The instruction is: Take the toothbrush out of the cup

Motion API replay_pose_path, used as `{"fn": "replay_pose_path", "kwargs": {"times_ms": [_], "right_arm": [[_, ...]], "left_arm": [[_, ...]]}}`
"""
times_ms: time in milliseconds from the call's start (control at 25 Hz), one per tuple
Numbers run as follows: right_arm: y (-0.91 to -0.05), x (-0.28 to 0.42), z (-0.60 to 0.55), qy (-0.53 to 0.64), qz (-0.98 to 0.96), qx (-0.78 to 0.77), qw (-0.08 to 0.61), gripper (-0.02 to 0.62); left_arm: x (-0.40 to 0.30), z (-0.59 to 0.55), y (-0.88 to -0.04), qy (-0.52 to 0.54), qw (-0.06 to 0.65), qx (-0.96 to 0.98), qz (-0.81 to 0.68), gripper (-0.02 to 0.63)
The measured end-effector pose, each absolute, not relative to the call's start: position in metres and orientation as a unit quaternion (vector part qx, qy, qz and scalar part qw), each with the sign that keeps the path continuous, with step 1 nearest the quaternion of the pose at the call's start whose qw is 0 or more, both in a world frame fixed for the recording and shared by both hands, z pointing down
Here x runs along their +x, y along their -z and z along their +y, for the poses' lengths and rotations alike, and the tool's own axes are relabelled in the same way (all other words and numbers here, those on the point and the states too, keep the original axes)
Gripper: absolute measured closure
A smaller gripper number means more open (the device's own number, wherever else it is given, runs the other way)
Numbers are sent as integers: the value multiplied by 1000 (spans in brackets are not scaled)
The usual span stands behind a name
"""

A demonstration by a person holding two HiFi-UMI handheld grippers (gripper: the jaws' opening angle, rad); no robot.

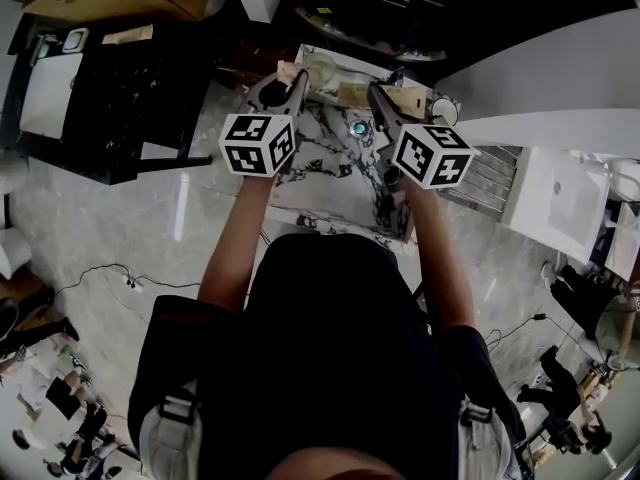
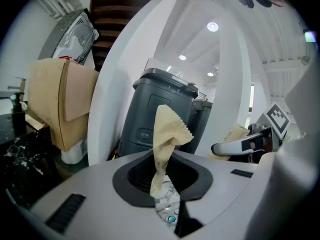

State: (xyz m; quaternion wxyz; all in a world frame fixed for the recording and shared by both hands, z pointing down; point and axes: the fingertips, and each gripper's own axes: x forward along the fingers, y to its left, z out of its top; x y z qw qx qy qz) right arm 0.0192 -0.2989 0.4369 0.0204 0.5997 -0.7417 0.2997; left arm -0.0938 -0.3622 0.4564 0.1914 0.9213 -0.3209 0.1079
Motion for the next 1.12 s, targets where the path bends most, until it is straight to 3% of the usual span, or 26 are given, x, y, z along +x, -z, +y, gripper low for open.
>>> {"fn": "replay_pose_path", "kwargs": {"times_ms": [1120], "right_arm": [[-401,49,-228,-273,-781,561,6,528]], "left_arm": [[-82,-261,-407,-87,154,908,-380,542]]}}
